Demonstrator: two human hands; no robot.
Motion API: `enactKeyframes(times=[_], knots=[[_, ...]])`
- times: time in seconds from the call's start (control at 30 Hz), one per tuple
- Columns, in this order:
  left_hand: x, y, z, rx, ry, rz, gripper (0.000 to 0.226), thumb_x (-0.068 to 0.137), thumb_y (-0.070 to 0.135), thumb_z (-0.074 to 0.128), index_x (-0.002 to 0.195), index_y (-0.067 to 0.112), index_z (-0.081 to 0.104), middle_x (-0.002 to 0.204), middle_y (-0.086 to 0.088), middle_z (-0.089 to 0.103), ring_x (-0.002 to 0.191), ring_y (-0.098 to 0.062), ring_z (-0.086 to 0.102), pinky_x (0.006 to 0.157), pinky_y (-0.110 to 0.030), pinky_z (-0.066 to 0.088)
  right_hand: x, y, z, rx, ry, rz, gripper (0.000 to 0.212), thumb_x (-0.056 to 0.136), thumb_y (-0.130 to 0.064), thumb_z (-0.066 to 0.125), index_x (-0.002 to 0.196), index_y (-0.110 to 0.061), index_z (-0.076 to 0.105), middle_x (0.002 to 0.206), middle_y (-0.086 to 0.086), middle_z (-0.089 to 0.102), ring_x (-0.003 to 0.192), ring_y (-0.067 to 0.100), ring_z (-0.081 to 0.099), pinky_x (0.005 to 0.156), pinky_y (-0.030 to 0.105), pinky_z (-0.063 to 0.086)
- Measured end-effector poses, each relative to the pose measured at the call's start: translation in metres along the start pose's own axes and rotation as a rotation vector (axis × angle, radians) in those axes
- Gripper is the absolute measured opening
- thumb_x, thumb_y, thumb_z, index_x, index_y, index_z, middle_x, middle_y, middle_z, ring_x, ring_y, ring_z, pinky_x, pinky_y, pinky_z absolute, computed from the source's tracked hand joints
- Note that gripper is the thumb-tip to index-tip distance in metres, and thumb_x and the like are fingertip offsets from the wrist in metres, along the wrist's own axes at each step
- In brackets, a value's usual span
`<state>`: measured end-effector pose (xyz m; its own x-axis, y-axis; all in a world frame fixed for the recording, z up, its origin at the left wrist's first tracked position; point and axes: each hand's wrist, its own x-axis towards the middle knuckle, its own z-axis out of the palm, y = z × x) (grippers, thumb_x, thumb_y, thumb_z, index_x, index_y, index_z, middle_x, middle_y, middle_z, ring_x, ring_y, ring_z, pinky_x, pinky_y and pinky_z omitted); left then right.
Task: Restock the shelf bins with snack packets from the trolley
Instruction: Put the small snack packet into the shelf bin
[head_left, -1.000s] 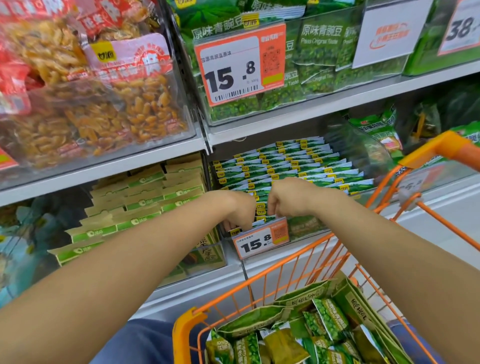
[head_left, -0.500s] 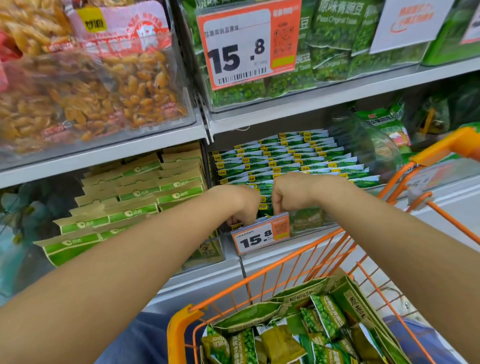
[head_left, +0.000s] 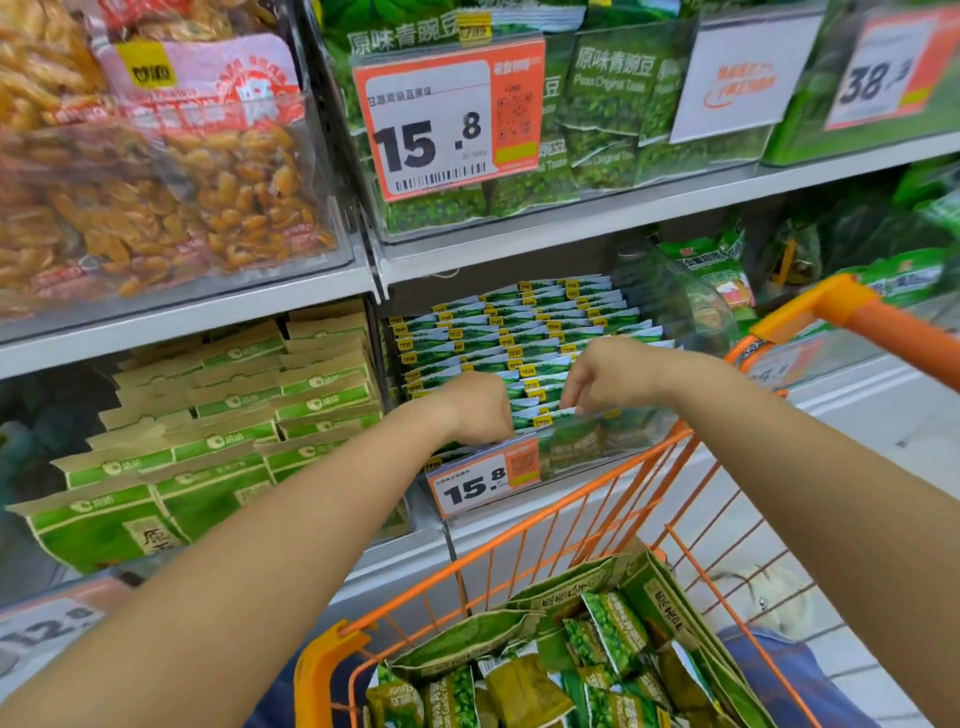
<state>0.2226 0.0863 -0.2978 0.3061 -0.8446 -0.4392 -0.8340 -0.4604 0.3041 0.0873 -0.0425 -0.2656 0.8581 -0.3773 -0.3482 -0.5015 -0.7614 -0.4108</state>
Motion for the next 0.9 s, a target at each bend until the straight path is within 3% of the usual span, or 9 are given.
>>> enactKeyframes(times=[0.1, 0.27, 0.43, 0.53, 0.63, 0.7, 0.77, 0.83, 0.9], knots=[[0.0, -0.004, 0.002, -0.141, -0.017, -0.023, 0.021, 0.09, 0.011, 0.059, 0.07, 0.013, 0.051, 0.077, -0.008, 0.044, 0.065, -0.017, 0.043, 0.06, -0.033, 0.039, 0.011, -0.001, -0.001, -0.119, -0.055, 0.037, 0.023, 0.086, 0.0, 0.061, 0.089, -0.02, 0.072, 0.114, 0.0, 0.065, 0.106, 0.019, 0.059, 0.092, 0.038, 0.051], [0.002, 0.005, 0.007, -0.156, -0.084, -0.08, 0.03, 0.094, 0.009, 0.052, 0.066, 0.014, 0.042, 0.066, -0.006, 0.034, 0.055, -0.018, 0.029, 0.054, -0.032, 0.027, 0.014, 0.002, -0.002, -0.384, 0.024, -0.019, 0.025, 0.086, -0.003, 0.056, 0.078, -0.021, 0.07, 0.094, 0.0, 0.072, 0.088, 0.019, 0.064, 0.078, 0.032, 0.052], [-0.009, 0.017, -0.003, -0.098, -0.079, -0.038, 0.044, 0.098, 0.023, 0.052, 0.057, 0.012, 0.04, 0.056, -0.002, 0.031, 0.048, -0.016, 0.026, 0.05, -0.03, 0.026, -0.005, 0.01, -0.01, -0.15, 0.008, 0.043, 0.023, 0.09, -0.004, 0.056, 0.088, -0.017, 0.075, 0.096, -0.001, 0.07, 0.097, 0.017, 0.064, 0.086, 0.034, 0.053], [-0.042, 0.022, -0.012, -0.048, 0.218, 0.041, 0.043, 0.096, 0.04, 0.052, 0.072, 0.006, 0.064, 0.061, -0.006, 0.056, 0.055, -0.021, 0.052, 0.056, -0.032, 0.044, -0.039, 0.002, -0.013, -0.101, 0.343, -0.06, 0.019, 0.094, -0.016, 0.055, 0.096, -0.025, 0.072, 0.092, -0.003, 0.072, 0.086, 0.015, 0.066, 0.08, 0.034, 0.053], [-0.099, 0.036, -0.002, 0.088, 0.637, 0.166, 0.029, 0.097, 0.038, 0.046, 0.1, 0.024, 0.072, 0.09, 0.004, 0.073, 0.083, -0.019, 0.066, 0.07, -0.036, 0.055, -0.088, -0.017, 0.008, -0.061, 0.571, -0.185, 0.018, 0.093, -0.022, 0.055, 0.098, -0.03, 0.07, 0.08, -0.009, 0.067, 0.074, 0.013, 0.06, 0.067, 0.031, 0.048], [-0.134, 0.039, 0.021, 0.097, 0.736, 0.269, 0.028, 0.096, 0.039, 0.044, 0.102, 0.028, 0.07, 0.093, 0.007, 0.073, 0.088, -0.019, 0.066, 0.07, -0.037, 0.054, -0.115, -0.023, 0.031, -0.086, 0.468, -0.222, 0.018, 0.092, -0.024, 0.055, 0.097, -0.034, 0.069, 0.077, -0.009, 0.068, 0.075, 0.013, 0.061, 0.066, 0.032, 0.047], [-0.149, 0.028, 0.05, 0.253, 0.756, 0.358, 0.026, 0.092, 0.037, 0.051, 0.104, 0.023, 0.07, 0.101, 0.001, 0.072, 0.095, -0.022, 0.066, 0.075, -0.036, 0.056, -0.129, -0.022, 0.059, -0.244, 0.228, -0.202, 0.021, 0.094, -0.026, 0.051, 0.103, -0.035, 0.067, 0.086, -0.008, 0.071, 0.083, 0.014, 0.064, 0.069, 0.031, 0.048], [-0.142, 0.011, 0.071, 0.474, 0.77, 0.303, 0.036, 0.087, 0.034, 0.062, 0.115, 0.013, 0.067, 0.123, -0.014, 0.064, 0.111, -0.032, 0.061, 0.093, -0.045, 0.05, -0.133, -0.016, 0.085, -0.38, 0.076, -0.179, 0.026, 0.096, -0.025, 0.045, 0.112, -0.034, 0.064, 0.094, -0.006, 0.072, 0.092, 0.016, 0.064, 0.074, 0.029, 0.047], [-0.132, 0.002, 0.074, 0.583, 0.732, 0.206, 0.047, 0.09, 0.034, 0.058, 0.132, 0.011, 0.057, 0.143, -0.022, 0.045, 0.129, -0.038, 0.047, 0.108, -0.051, 0.035, -0.133, -0.013, 0.102, -0.378, 0.059, -0.154, 0.028, 0.096, -0.025, 0.043, 0.113, -0.034, 0.063, 0.096, -0.004, 0.072, 0.094, 0.016, 0.064, 0.075, 0.029, 0.047]])
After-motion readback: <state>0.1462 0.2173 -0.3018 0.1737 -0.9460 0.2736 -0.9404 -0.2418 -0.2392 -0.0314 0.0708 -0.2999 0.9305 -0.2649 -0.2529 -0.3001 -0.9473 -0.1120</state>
